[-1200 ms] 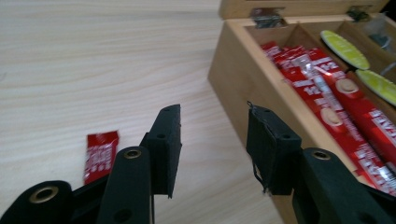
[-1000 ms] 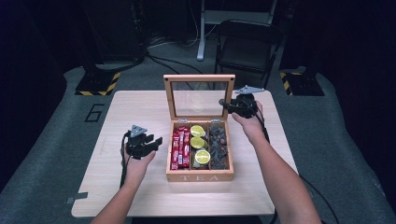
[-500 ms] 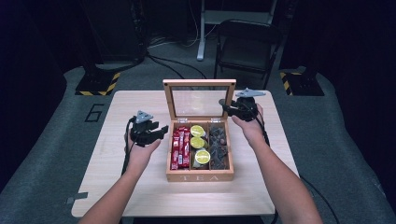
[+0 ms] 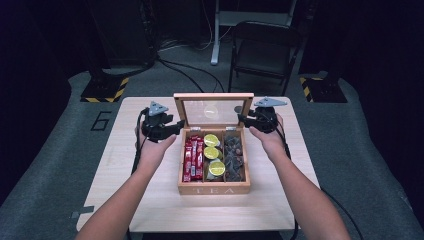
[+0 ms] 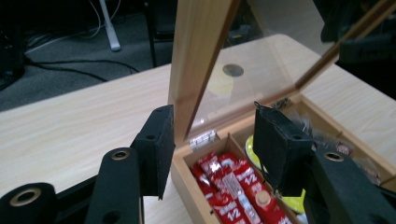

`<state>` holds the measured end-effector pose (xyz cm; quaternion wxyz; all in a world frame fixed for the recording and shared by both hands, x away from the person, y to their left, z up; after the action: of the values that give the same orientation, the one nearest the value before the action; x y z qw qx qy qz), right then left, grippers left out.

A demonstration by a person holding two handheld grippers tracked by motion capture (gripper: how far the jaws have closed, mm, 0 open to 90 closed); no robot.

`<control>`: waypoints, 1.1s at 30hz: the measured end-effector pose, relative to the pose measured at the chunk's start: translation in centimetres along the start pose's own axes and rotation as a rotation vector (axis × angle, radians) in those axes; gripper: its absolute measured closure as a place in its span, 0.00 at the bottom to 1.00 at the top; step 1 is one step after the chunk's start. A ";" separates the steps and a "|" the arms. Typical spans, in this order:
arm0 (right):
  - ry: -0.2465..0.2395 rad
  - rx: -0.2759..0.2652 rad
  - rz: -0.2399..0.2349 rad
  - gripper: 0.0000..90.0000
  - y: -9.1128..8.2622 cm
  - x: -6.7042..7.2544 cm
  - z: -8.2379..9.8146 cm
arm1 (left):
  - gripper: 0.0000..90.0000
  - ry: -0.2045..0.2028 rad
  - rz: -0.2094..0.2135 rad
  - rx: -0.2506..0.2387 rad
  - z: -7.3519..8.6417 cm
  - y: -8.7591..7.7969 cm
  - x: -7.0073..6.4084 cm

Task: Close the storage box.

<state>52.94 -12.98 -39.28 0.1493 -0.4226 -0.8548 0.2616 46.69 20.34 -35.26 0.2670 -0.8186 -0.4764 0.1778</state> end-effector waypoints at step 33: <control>-0.011 -0.022 -0.061 0.56 -2.3 0.8 0.8 | 0.69 0.055 -0.001 -0.038 -1.2 -1.7 -0.8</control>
<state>50.63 -13.78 -38.64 0.1479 -0.3966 -0.8708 0.2500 45.84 19.95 -33.24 0.2645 -0.8278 -0.4727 0.1461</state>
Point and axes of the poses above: each handheld gripper's, and its own axes: y roughly forward along the jaws, z roughly out of its underside, x roughly to its left, the point moved 1 cm from there along y, roughly forward along the jaws, and after that the axes turned 9 degrees about x, right-handed, at the moved point
